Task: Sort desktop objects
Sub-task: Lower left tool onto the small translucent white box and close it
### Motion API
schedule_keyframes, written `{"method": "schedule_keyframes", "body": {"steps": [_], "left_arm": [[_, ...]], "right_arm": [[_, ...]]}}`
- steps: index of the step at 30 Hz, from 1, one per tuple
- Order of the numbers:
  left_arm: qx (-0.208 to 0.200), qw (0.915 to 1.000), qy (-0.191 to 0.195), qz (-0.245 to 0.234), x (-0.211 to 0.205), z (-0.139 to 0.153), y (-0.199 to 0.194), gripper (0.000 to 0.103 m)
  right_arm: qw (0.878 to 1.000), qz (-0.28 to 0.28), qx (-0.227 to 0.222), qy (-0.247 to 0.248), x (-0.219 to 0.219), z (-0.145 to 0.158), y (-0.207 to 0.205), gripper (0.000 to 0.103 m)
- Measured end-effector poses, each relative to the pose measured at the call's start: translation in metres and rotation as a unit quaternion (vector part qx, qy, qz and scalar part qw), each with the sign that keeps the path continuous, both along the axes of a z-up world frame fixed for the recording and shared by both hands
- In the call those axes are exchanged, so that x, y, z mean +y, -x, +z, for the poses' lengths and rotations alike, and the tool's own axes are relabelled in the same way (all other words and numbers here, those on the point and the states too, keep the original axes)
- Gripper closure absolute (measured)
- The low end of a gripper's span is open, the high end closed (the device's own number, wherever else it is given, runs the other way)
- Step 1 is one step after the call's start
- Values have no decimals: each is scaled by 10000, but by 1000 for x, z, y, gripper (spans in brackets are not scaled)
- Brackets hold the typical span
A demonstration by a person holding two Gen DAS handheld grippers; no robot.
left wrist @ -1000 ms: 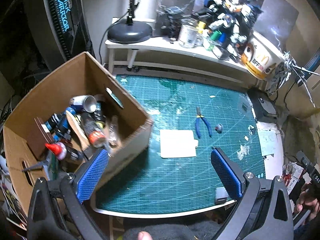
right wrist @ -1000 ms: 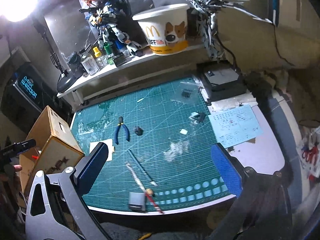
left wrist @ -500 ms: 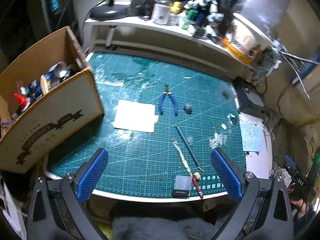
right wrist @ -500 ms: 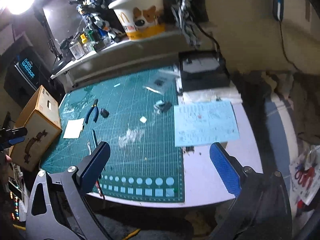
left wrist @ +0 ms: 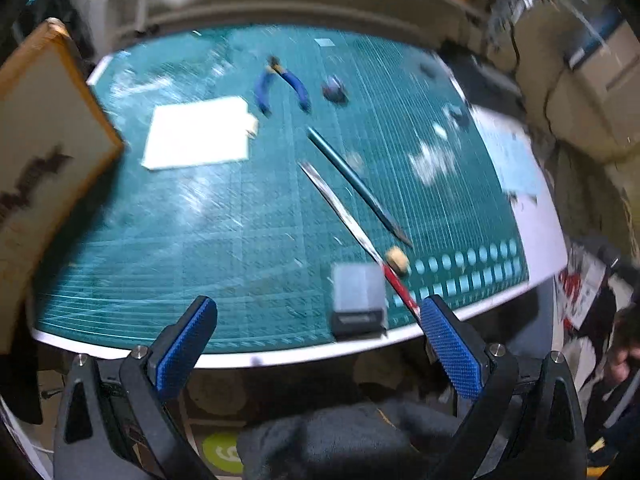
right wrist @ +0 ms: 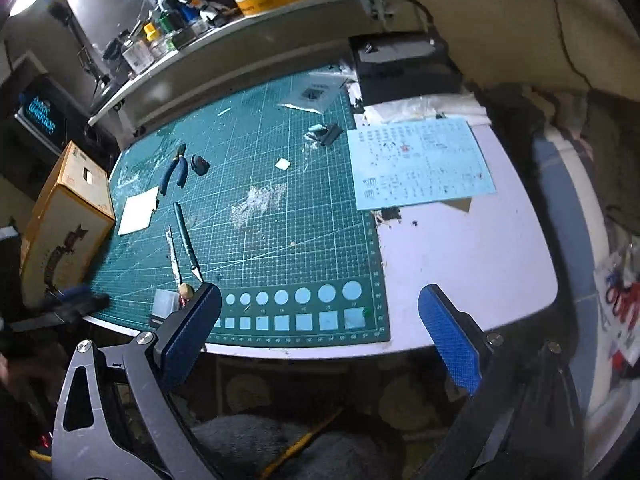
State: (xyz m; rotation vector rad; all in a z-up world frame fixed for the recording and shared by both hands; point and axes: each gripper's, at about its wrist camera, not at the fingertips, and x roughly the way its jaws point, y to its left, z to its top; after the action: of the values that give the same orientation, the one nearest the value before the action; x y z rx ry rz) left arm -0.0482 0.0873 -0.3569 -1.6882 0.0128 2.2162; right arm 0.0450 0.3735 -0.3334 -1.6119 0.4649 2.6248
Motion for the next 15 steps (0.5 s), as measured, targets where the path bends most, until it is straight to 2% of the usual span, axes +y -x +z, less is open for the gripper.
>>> {"method": "schedule_keyframes", "body": {"steps": [3, 7, 10, 14, 15], "left_arm": [[-124, 9999, -78, -41, 11, -16, -2, 13], [-282, 9996, -16, 1, 25, -37, 2, 37], [-128, 9999, 52, -2, 34, -36, 2, 42], [-49, 9986, 520, -94, 49, -32, -1, 64], [-98, 9987, 496, -38, 48, -31, -1, 64]], "right_arm": [[10000, 27, -40, -47, 0, 1, -3, 3], [10000, 6, -75, 28, 2, 0, -2, 3], [9999, 80, -110, 52, 2, -1, 2, 3], [9997, 171, -121, 115, 2, -3, 8, 3], [9996, 200, -122, 125, 3, -4, 10, 3]]}}
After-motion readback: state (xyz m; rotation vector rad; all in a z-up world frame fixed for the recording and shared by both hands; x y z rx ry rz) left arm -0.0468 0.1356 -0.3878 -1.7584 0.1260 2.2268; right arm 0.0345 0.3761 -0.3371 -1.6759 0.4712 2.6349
